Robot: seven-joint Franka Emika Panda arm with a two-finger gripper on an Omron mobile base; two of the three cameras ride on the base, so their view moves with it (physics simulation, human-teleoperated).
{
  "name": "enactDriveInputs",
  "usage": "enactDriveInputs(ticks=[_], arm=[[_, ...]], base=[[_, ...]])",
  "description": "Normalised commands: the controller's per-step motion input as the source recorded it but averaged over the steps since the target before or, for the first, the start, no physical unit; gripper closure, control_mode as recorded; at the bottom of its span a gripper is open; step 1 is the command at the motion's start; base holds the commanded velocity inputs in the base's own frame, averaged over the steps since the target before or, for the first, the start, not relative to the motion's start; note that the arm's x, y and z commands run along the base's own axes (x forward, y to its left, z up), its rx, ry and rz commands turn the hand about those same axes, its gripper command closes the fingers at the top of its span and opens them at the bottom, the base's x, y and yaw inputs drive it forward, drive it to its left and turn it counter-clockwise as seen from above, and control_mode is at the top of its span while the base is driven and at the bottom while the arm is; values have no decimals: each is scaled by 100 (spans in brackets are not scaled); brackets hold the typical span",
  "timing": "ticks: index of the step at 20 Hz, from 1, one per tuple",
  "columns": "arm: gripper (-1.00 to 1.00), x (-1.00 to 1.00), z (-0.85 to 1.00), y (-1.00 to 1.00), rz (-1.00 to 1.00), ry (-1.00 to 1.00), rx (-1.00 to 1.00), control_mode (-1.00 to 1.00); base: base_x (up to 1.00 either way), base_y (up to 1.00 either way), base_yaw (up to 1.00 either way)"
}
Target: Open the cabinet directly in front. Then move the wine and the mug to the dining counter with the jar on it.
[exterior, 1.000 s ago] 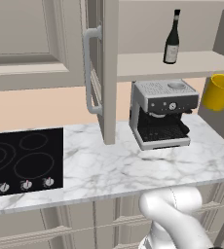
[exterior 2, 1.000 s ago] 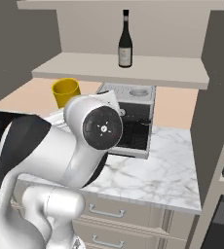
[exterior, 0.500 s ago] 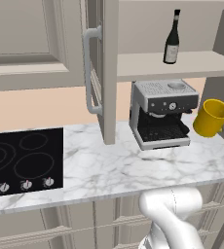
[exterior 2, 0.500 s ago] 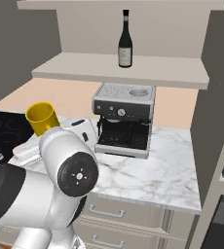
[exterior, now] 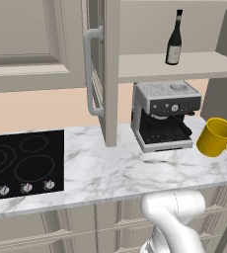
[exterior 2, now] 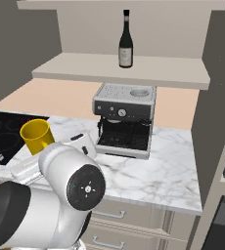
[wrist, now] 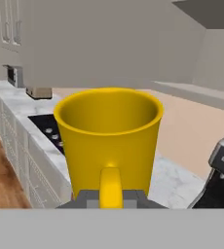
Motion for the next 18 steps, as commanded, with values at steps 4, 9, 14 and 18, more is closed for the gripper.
enactDriveInputs(ticks=[4, 9, 14, 18], arm=[[100, -11, -58, 37, 2, 0, -4, -100], [100, 0, -54, 43, 0, 0, -4, -100], [100, 0, -29, 10, 0, 0, -1, -100], [100, 0, -12, 4, 0, 0, 0, -100]], base=[[0, 0, 0], [0, 0, 0], [0, 0, 0], [0, 0, 0]])
